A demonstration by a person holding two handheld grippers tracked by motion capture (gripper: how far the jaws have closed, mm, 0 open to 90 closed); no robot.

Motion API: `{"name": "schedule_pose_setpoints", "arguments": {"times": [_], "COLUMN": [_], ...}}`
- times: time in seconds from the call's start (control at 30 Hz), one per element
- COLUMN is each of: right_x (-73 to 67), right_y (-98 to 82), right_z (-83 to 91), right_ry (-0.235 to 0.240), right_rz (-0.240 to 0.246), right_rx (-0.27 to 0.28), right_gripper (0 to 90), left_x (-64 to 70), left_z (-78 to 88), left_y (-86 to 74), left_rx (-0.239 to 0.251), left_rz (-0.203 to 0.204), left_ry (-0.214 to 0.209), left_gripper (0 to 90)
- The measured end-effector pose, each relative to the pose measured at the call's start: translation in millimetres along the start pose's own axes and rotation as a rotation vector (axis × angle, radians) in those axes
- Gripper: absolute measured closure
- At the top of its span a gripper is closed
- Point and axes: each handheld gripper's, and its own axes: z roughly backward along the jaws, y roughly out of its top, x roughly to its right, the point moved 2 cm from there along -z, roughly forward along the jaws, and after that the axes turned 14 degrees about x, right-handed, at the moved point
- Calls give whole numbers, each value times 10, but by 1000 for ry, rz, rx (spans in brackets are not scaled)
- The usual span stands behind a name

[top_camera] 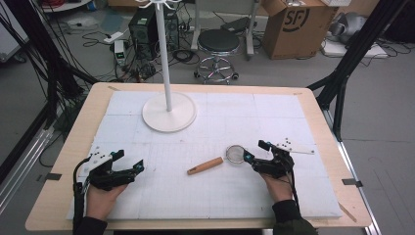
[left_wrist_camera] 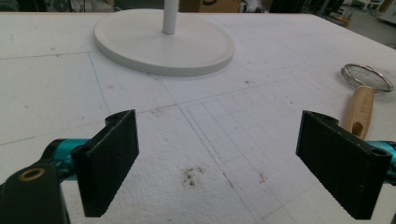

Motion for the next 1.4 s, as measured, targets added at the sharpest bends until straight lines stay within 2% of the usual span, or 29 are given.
{"name": "schedule_pose_setpoints", "arguments": {"times": [0.43, 0.47, 0.63, 0.67, 0.73, 0.87, 1.0, 1.13, 1.17, 1.2, 1.27, 1.33, 1.37, 1.4], "right_x": [-18, -24, -41, -41, -21, -54, -126, -210, -210, -249, -281, -299, -330, -346], "right_y": [-3, 0, 16, 16, 18, 34, 23, -21, -21, -37, -61, -81, -137, -172], "right_z": [-22, -26, -62, -62, -95, -150, -234, -306, -306, -335, -381, -405, -455, -486], "right_ry": [9, 15, 10, 10, 38, 94, 133, 191, 191, 219, 260, 277, 311, 321], "right_rz": [-5, -2, 1, 1, -18, -33, -28, -48, -48, -57, -86, -95, -111, -112], "right_rx": [-11, -7, -28, -28, -39, -55, -104, -150, -150, -164, -195, -216, -263, -284], "right_gripper": [154, 167, 361, 361, 456, 589, 733, 864, 864, 893, 894, 894, 894, 894], "left_x": [4, 4, 1, 7, 11, 10, 13, 18, 18, 18, 19, 23, 25, 25], "left_z": [11, 11, 13, 11, 11, 10, 14, 5, 2, -4, -7, -13, -15, -19], "left_y": [2, 2, 2, 1, -1, -4, -1, -4, -4, -4, -5, -4, -5, -6], "left_rx": [8, 8, 7, 7, 3, -1, 4, 2, 2, 0, 1, 2, 2, 1], "left_rz": [-1, -2, -2, 2, -4, -6, -4, -2, -3, -7, -6, -5, -4, -7], "left_ry": [-4, -4, -3, -4, -2, 0, -1, -8, -9, -9, -8, -7, -9, -9], "left_gripper": [136, 136, 136, 136, 136, 127, 127, 127, 127, 127, 127, 127, 127, 127]}}
